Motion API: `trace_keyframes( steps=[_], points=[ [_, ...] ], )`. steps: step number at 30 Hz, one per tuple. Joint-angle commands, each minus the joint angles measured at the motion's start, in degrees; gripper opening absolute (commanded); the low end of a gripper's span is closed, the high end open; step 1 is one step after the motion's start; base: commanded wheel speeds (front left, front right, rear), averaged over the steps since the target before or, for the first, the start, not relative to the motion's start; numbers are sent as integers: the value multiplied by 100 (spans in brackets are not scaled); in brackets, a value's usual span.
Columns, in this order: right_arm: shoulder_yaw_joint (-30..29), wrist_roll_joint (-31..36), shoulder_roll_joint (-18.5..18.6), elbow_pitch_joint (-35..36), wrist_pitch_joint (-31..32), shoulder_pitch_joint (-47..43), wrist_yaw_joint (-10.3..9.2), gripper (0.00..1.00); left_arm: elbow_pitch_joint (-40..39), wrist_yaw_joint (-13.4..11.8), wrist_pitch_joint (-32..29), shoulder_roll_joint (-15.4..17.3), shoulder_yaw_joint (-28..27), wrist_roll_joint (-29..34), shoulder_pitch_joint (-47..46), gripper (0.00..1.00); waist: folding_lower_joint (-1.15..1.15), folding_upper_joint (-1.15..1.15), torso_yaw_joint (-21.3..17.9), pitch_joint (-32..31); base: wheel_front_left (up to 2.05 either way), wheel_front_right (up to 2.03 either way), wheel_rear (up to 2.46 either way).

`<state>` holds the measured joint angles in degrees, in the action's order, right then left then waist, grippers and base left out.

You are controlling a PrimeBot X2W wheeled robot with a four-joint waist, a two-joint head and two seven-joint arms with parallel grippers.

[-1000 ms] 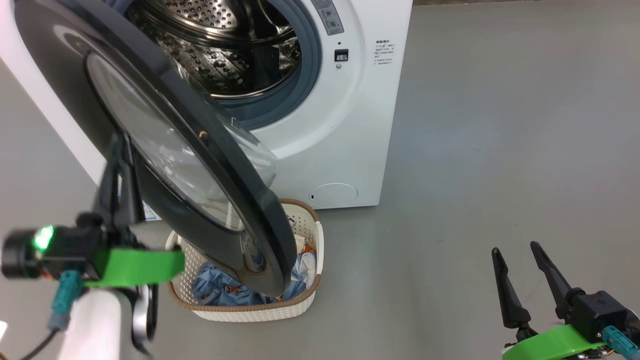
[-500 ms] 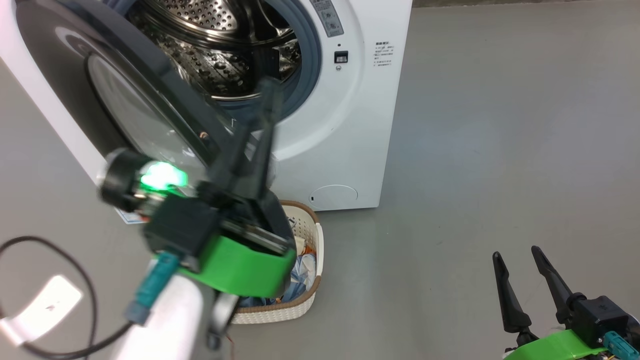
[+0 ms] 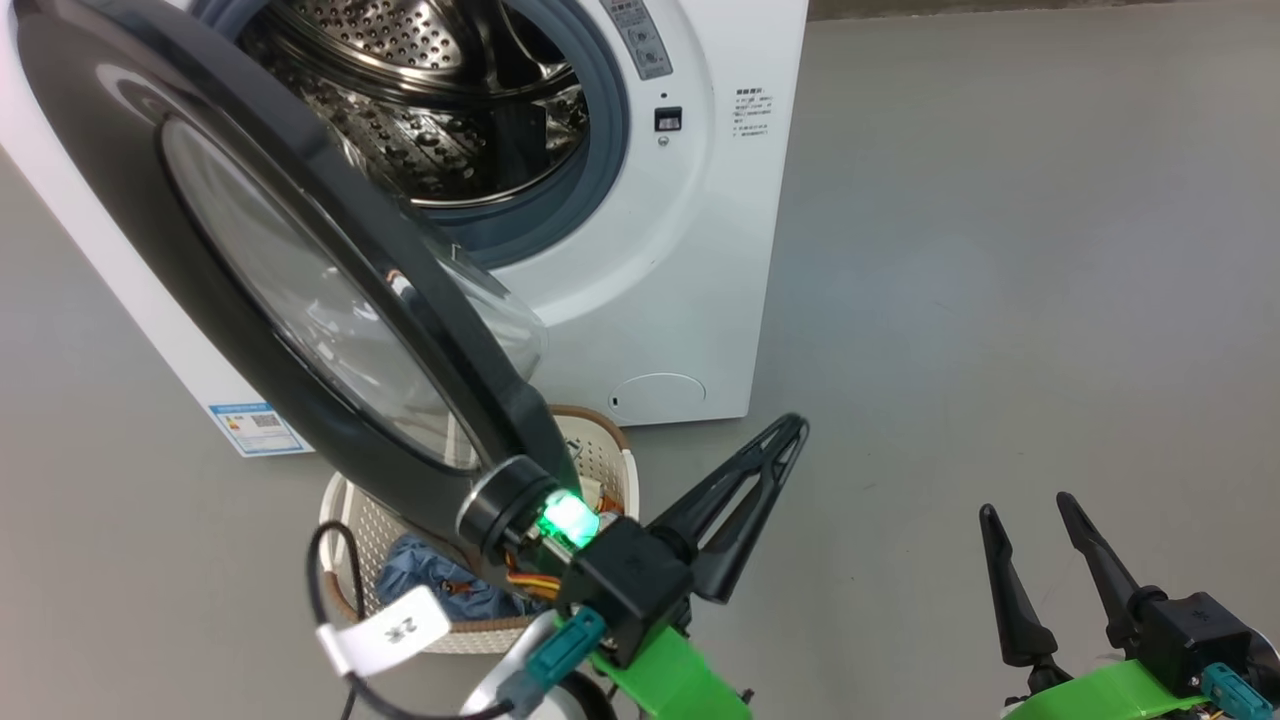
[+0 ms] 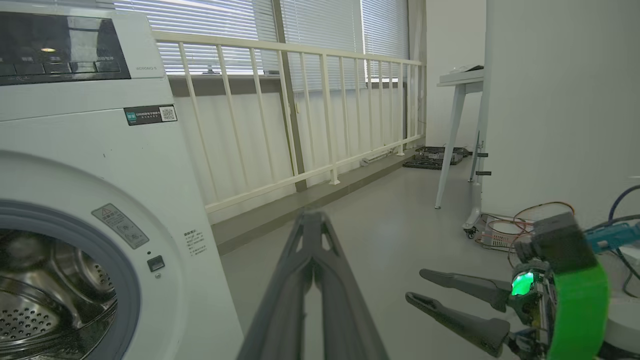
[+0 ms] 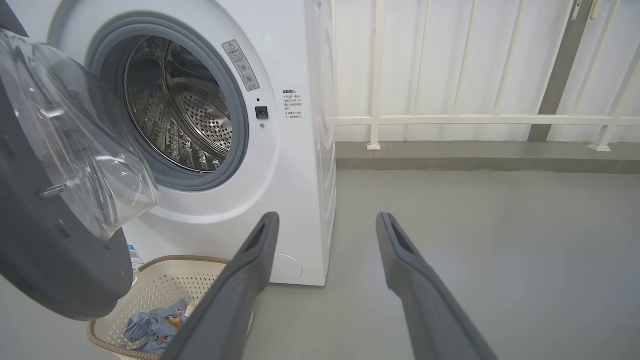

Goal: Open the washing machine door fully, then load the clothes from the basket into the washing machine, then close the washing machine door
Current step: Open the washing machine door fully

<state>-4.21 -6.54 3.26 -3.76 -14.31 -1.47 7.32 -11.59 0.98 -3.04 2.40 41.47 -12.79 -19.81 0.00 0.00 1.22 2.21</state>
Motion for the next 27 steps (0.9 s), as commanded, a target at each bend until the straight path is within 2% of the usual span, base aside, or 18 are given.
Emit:
trace_keyframes(
  steps=[1, 6, 13, 27],
  points=[
    [163, 50, 18, 158, -69, 25, 17, 100, -77, -56, -32, 49, -155, -11, -75, 0, 0, 0, -5, 10, 0, 0, 0],
    [164, 50, 14, 166, -69, 35, 17, 100, 360, -197, -87, 105, -206, 0, 25, 0, 0, 0, -13, 52, 0, 0, 0],
    [165, 43, 7, 174, -69, 78, 17, 100, 1033, -439, -14, 186, -596, -85, -59, 0, 0, 0, -29, 92, 0, 0, 0],
    [129, 29, -10, 181, -69, 90, 17, 100, 1840, -588, 216, 239, -919, -253, -241, 0, 0, 0, -33, 103, 0, 0, 0]
  ],
)
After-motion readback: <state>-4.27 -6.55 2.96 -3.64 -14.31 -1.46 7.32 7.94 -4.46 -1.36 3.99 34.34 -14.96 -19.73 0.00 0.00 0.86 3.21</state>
